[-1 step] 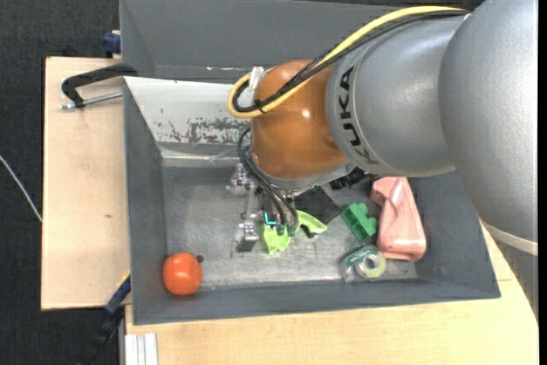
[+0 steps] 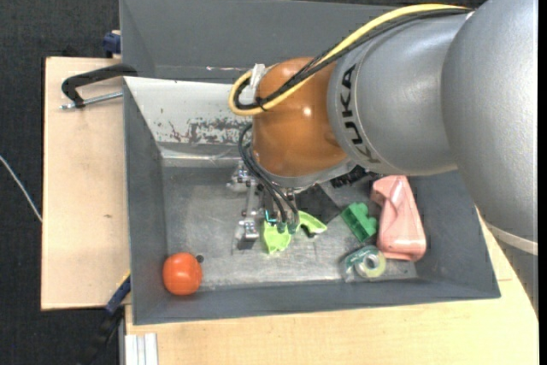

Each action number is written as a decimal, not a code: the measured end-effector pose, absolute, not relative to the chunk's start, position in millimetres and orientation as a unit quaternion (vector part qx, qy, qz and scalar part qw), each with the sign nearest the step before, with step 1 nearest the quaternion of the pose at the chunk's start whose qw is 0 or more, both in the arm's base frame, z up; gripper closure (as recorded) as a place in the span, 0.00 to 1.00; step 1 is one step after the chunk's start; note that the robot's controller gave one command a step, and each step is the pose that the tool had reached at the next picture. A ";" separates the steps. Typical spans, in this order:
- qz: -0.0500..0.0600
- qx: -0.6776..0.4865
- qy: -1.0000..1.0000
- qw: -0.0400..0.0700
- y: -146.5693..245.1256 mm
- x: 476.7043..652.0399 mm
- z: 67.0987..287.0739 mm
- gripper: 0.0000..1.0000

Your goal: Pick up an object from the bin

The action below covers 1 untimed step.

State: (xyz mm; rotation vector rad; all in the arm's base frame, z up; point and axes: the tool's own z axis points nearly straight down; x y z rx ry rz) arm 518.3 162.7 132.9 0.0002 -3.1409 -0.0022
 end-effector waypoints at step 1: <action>-0.001 0.002 -1.000 0.000 161.7 518.5 132.2 0.00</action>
Offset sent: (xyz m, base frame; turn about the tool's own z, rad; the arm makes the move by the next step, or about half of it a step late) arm 0.0170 0.0106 -0.0149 -0.0095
